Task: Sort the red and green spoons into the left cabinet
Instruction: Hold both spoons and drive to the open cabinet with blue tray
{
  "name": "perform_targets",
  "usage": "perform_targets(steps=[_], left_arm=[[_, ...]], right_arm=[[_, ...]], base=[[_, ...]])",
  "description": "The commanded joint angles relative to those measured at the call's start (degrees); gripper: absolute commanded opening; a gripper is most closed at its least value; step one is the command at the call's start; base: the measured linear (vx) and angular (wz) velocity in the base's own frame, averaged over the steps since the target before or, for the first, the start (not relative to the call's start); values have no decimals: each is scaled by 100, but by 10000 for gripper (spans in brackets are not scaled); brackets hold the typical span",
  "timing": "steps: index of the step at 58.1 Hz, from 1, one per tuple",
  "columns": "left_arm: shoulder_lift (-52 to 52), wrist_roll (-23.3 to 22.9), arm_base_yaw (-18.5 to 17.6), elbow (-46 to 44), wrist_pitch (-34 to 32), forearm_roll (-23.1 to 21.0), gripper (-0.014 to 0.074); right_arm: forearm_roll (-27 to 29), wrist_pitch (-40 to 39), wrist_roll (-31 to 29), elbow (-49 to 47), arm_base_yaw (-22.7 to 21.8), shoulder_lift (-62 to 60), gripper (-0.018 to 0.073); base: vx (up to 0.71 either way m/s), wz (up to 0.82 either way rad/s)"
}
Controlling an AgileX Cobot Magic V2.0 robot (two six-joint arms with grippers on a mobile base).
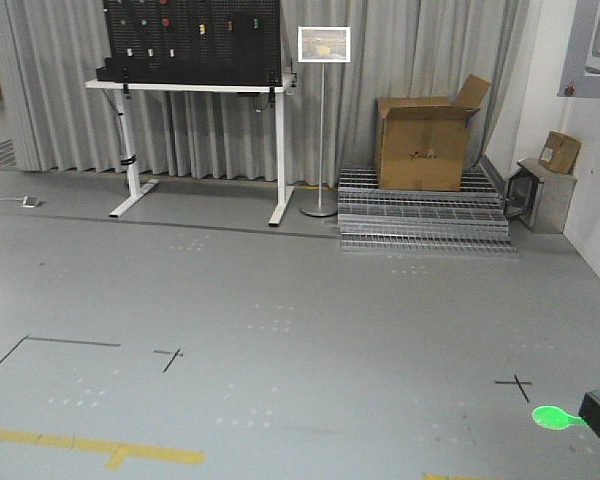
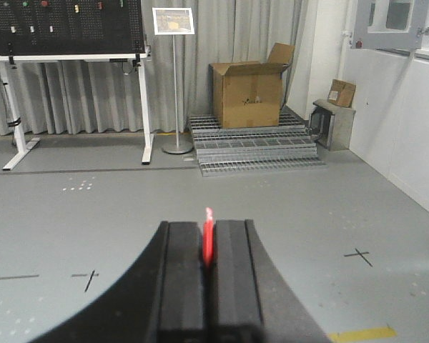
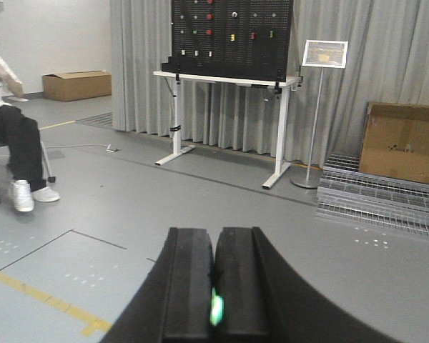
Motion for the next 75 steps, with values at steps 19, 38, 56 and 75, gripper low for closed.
perform_targets(steps=[19, 38, 56, 75], left_arm=[[-18, -25, -21, -168, -325, -48, -3], [-18, -25, -21, -168, -333, -48, -3], [-18, -25, -21, -168, -333, -48, -3], [-18, -25, -21, -168, -333, -48, -3]], right_arm=[[27, -399, 12, -156, 4, -19, -4], [27, -398, 12, -156, 4, -19, -4], [27, -397, 12, -156, 4, -19, -4], [27, -397, 12, -156, 4, -19, -4]], base=[[70, -7], [72, 1], [73, -7], [73, -21]])
